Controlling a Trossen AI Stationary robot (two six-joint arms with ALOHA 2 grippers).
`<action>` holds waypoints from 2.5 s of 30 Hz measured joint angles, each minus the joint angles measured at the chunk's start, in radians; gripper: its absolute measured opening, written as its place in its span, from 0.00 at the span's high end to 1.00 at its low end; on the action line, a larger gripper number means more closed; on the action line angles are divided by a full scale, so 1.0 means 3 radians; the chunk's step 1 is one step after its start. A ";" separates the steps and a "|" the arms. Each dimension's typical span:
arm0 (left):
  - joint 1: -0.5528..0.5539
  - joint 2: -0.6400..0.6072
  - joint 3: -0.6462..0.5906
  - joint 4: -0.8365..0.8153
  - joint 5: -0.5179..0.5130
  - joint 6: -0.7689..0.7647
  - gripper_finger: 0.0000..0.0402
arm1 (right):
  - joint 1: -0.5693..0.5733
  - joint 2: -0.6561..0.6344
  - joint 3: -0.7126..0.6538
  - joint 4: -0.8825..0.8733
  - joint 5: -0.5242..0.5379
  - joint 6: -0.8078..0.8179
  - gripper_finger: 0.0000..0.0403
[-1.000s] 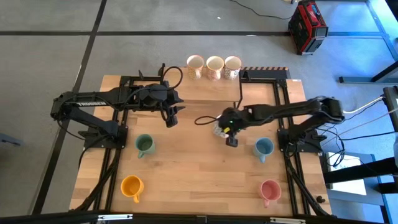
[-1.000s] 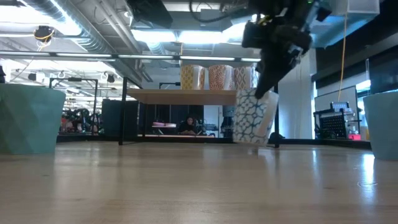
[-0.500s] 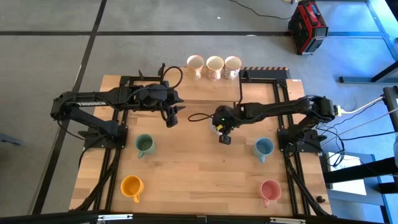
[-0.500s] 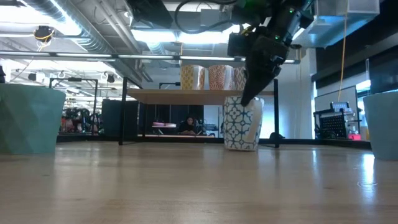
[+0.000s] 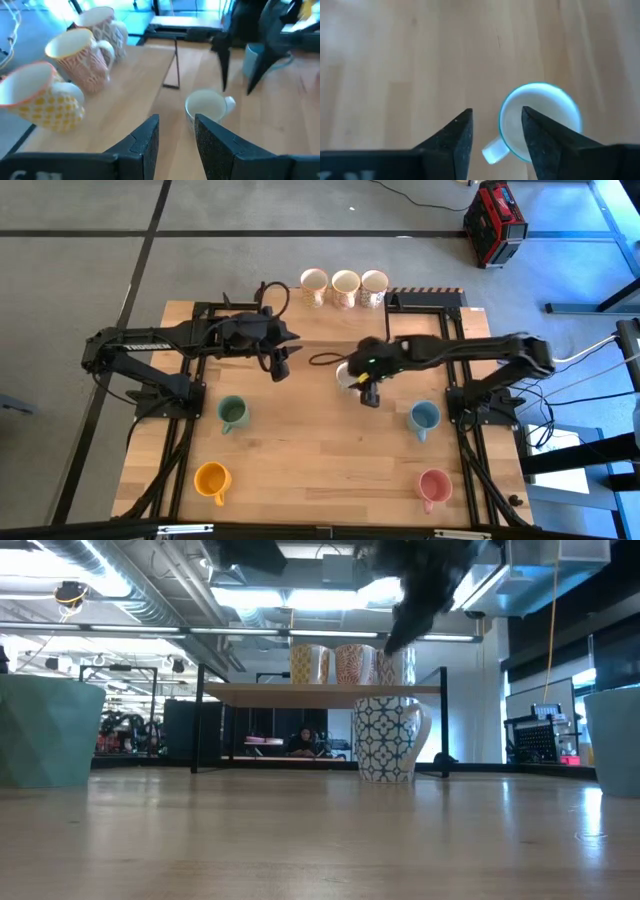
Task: Place coffee mugs
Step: Put the blue patterned mug on the shelf
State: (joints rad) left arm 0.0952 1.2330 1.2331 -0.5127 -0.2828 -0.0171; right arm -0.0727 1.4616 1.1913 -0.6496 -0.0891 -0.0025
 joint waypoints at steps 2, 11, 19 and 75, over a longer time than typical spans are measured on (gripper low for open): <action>0.0001 0.0066 0.0001 0.0091 -0.0019 -0.0069 0.69 | 0.0000 -0.0258 -0.0048 -0.0012 -0.0043 -0.0058 0.60; -0.0157 0.0607 0.0000 0.0548 0.0047 -0.0664 0.54 | 0.0000 -0.1449 -0.0752 -0.0021 0.0338 0.0040 0.60; -0.0454 0.1295 0.0212 0.0983 -0.0009 -0.1062 0.54 | 0.0001 -0.2191 -0.1265 -0.0307 0.0326 0.0347 0.60; -0.1076 0.2971 0.0401 0.1961 -0.1577 -0.2636 0.54 | 0.0001 -0.2468 -0.1366 -0.1051 0.0413 -0.0573 0.60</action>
State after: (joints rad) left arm -0.2275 2.1244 1.3533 0.0756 -0.7558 -0.8080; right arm -0.0723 0.7212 0.7815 -0.9649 0.0349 -0.1743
